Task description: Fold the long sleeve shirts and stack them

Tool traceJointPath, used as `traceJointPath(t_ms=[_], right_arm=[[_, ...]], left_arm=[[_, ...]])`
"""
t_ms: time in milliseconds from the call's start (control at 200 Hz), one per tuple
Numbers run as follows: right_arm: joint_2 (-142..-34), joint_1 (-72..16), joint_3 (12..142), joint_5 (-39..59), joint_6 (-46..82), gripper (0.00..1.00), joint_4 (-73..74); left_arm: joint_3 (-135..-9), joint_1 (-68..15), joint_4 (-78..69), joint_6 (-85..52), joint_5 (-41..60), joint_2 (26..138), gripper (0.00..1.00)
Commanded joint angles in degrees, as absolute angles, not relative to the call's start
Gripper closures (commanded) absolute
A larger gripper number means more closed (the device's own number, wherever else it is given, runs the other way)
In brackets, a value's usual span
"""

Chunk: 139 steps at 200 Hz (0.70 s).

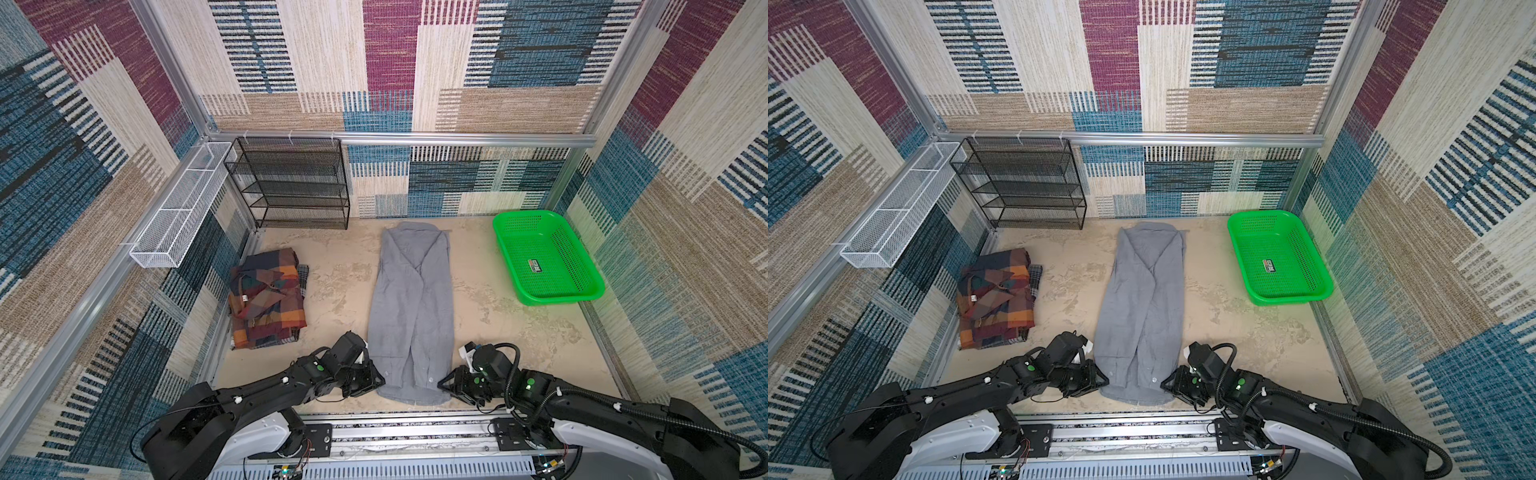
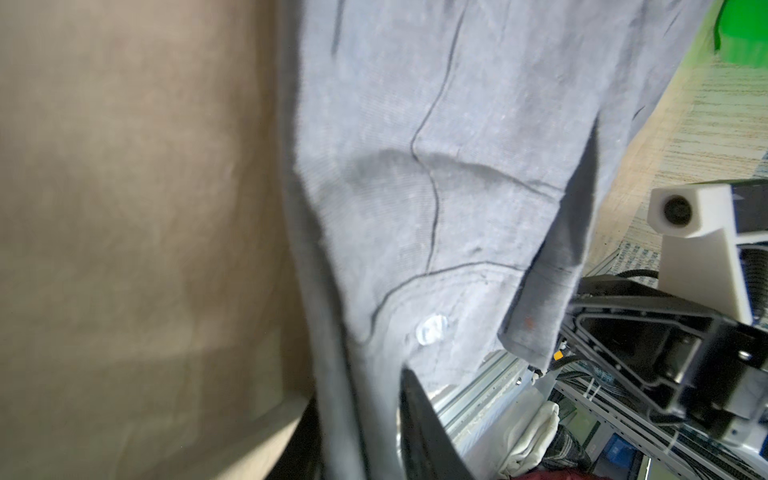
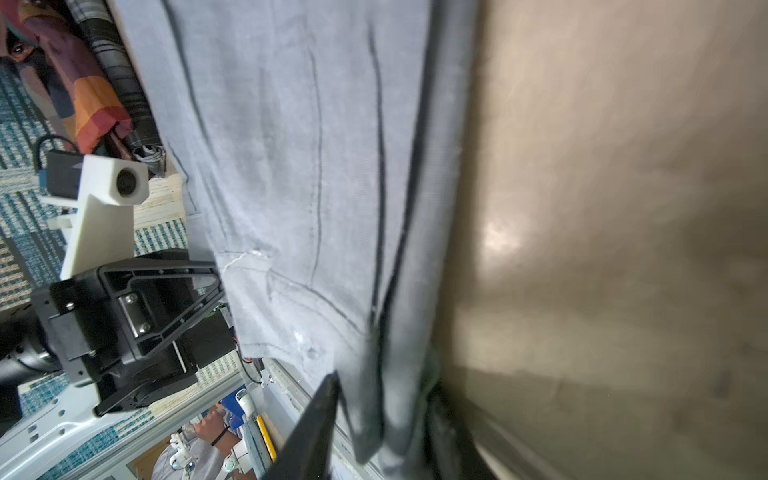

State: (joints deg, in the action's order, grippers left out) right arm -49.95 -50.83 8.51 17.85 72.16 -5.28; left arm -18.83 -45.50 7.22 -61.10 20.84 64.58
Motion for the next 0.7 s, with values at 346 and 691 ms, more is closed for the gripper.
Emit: traceJointPath(t_ms=[346, 691], right_arm=[[-53.4, -50.8, 10.2, 17.5, 69.9, 1.00, -1.2], [-42.6, -50.9, 12.8, 17.5, 70.2, 1.00, -13.1]], left_arm=[[-18.4, -46.6, 9.5, -62.6, 19.0, 65.2, 1.00], [-20.3, -50.8, 13.1, -70.5, 15.7, 55.8, 1.00]])
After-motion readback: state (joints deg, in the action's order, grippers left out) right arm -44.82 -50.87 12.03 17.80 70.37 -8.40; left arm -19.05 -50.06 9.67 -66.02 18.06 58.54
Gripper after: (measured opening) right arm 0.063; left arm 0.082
